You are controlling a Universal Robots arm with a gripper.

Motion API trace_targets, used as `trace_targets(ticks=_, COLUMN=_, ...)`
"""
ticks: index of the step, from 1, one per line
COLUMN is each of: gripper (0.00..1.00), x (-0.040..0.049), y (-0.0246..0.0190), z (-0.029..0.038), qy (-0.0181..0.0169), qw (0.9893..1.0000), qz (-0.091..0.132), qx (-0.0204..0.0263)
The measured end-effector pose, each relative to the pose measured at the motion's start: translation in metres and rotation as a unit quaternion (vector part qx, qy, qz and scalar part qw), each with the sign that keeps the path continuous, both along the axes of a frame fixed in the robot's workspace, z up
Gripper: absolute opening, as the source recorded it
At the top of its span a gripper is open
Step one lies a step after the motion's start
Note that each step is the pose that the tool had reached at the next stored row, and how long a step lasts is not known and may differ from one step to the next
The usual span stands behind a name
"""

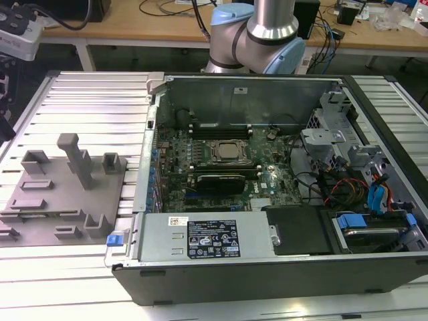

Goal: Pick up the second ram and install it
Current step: 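Pick up the second ram and move it above second insertion slot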

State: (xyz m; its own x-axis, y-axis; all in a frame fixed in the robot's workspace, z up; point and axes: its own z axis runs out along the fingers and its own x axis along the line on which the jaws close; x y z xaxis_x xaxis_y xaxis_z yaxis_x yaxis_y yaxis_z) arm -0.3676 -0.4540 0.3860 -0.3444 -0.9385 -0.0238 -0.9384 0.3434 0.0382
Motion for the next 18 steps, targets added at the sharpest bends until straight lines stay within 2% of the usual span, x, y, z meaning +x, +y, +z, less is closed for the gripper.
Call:
trace_targets(ticks=3, gripper=0.11, x=0.0000, y=0.0000, z=0.0000, qy=0.0000, qw=0.9997, qz=0.025, qx=0.0000)
trace_targets(ticks=10, gripper=0.11, x=0.0000, y=0.0000, z=0.0000, qy=0.0000, qw=0.9983, qz=0.059, qx=0.0000)
trace_targets(ticks=13, gripper=0.11, x=0.0000, y=0.0000, z=0.0000, qy=0.0000, qw=0.9968, qz=0.080, qx=0.0000)
trace_targets(ticks=16, gripper=0.11, x=0.0000, y=0.0000, z=0.0000, qy=0.0000, qw=0.9945, qz=0.105, qx=0.0000)
trace_targets(ticks=18, gripper=0.11, x=0.0000, y=0.0000, z=0.0000, qy=0.0000, qw=0.9936, qz=0.113, qx=0.0000)
